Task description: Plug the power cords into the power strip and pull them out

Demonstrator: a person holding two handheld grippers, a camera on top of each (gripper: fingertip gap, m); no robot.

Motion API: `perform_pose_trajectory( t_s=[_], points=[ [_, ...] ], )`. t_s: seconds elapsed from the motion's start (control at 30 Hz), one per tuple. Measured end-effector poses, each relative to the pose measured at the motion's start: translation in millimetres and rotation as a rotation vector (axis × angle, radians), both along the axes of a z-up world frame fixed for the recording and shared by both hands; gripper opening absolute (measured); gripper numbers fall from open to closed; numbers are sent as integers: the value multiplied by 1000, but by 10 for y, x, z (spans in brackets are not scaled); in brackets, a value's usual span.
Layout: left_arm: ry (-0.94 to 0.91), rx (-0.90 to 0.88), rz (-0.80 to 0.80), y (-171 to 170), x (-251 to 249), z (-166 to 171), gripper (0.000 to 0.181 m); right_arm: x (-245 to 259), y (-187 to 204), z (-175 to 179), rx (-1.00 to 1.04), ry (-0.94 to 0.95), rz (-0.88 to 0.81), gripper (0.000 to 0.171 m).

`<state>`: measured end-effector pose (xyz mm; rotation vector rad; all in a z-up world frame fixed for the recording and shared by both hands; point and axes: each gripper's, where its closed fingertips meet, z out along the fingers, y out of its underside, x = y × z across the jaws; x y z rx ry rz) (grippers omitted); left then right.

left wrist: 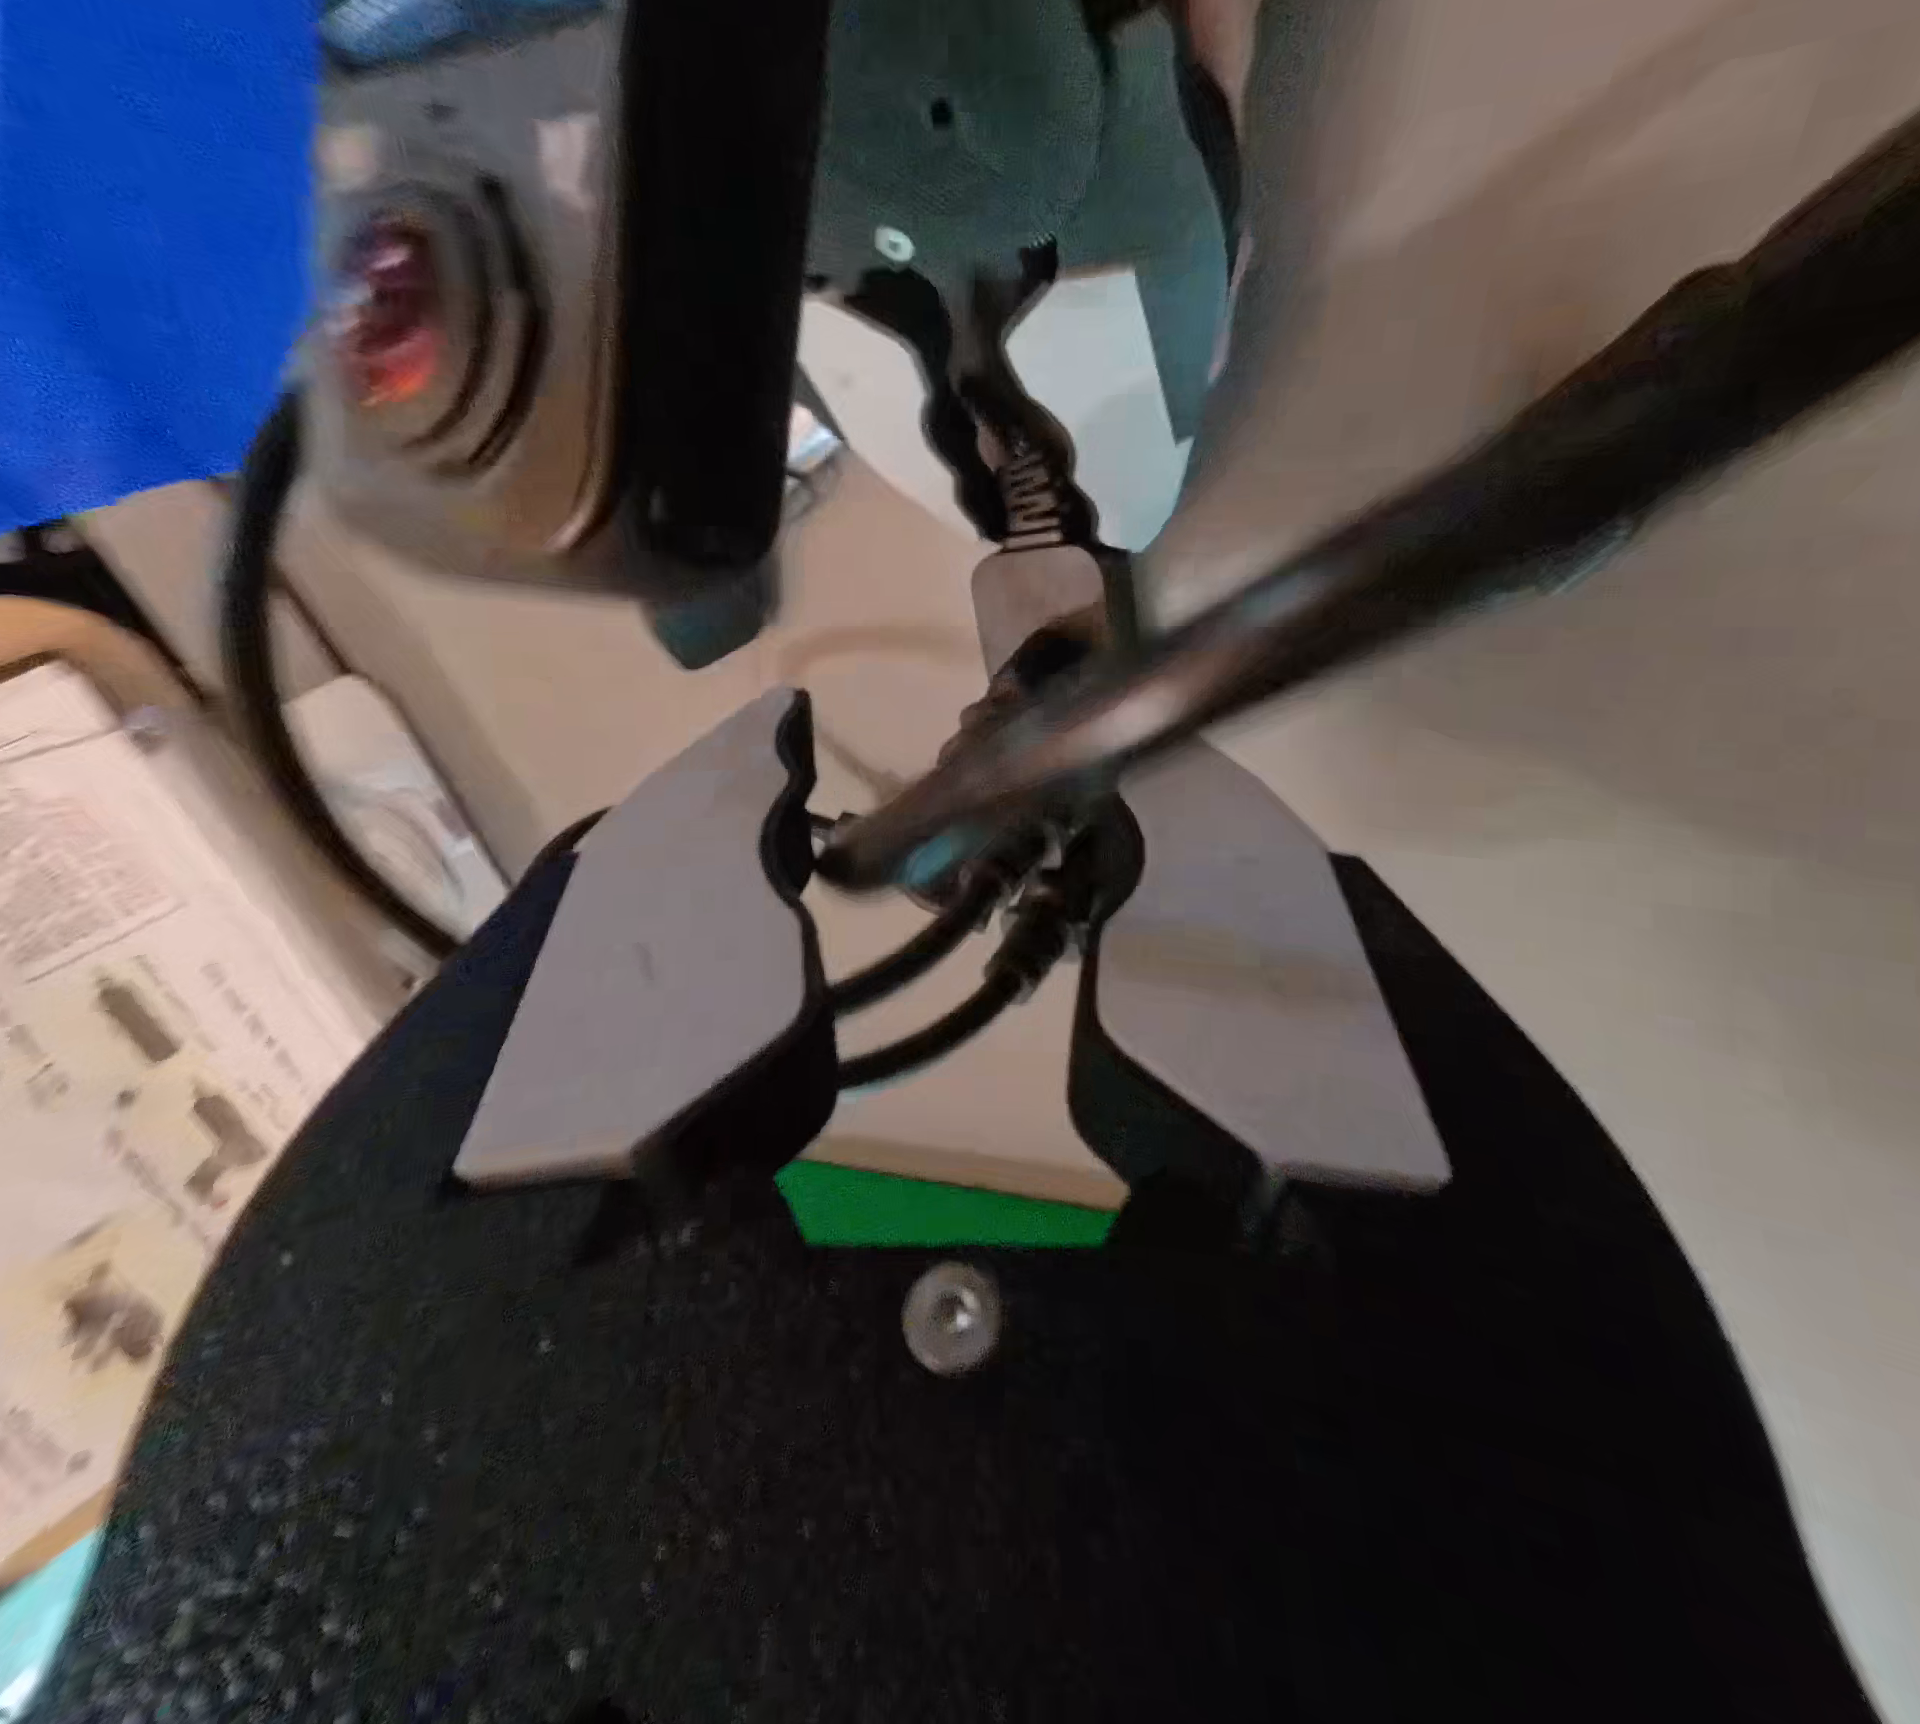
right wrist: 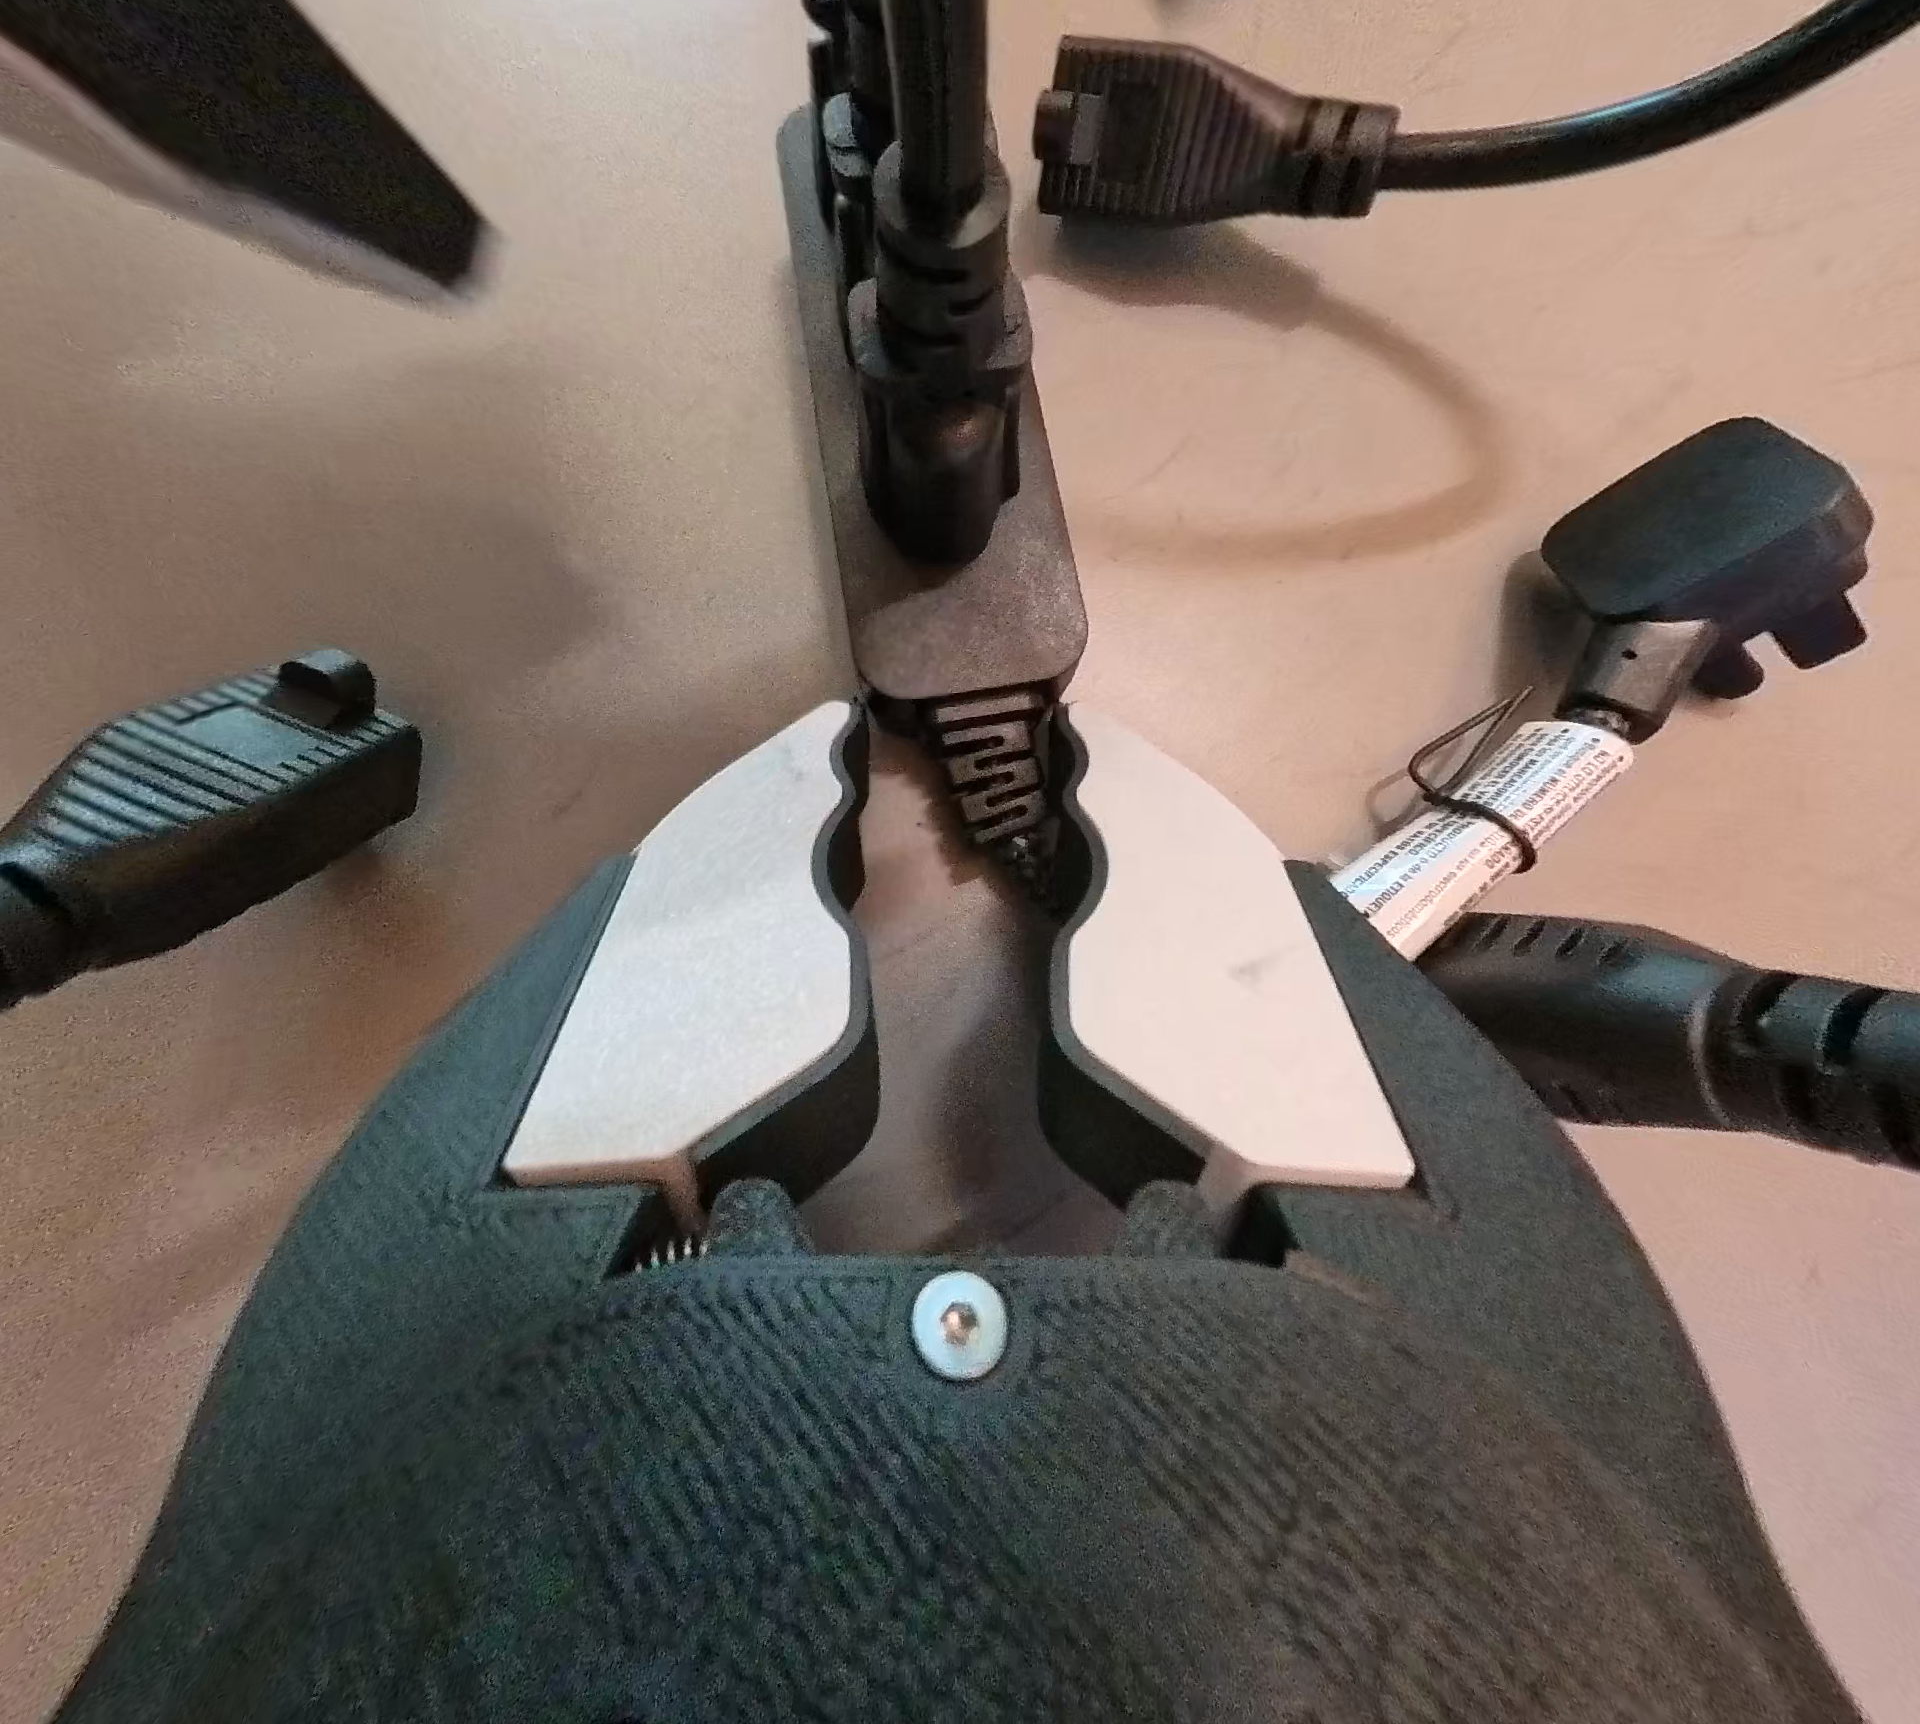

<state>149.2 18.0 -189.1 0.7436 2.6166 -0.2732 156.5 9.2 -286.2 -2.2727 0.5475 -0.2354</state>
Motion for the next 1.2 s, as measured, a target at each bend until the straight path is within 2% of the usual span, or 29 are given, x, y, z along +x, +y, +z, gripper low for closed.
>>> perform_pose_trajectory(
  t_s=[0.13, 0.23, 0.33, 0.47, 0.6, 0.9, 1.0, 1.07, 1.2],
  points=[
    [3, -316, 180, 226, -26, 275, 58, 5, 25, 83, 16, -84, 52, 61],
    [192, -681, 367, 388, 3, 330, 58, 97, 62, 93, 16, -94, 15, 74],
    [313, -913, 545, 654, 231, 195, 57, 219, 89, 40, -68, -115, -8, 79],
    [513, -1132, 709, 811, 479, 88, 55, 184, 257, 23, -98, -90, 81, 75],
    [587, -1170, 740, 815, 590, -17, 53, 228, 356, -5, -11, 6, 78, 45],
    [499, -1165, 748, 908, 631, -212, 49, 231, 365, -7, -16, 34, 6, 45],
    [375, -1138, 769, 1096, 698, -242, 48, 266, 330, 33, -38, 17, -24, 45],
    [341, -1174, 784, 1196, 736, -212, 48, 305, 303, 135, -41, 1, -43, 45],
    [398, -1248, 811, 1307, 760, -213, 46, 459, 205, 553, -1, -57, -108, 44]
  ],
)
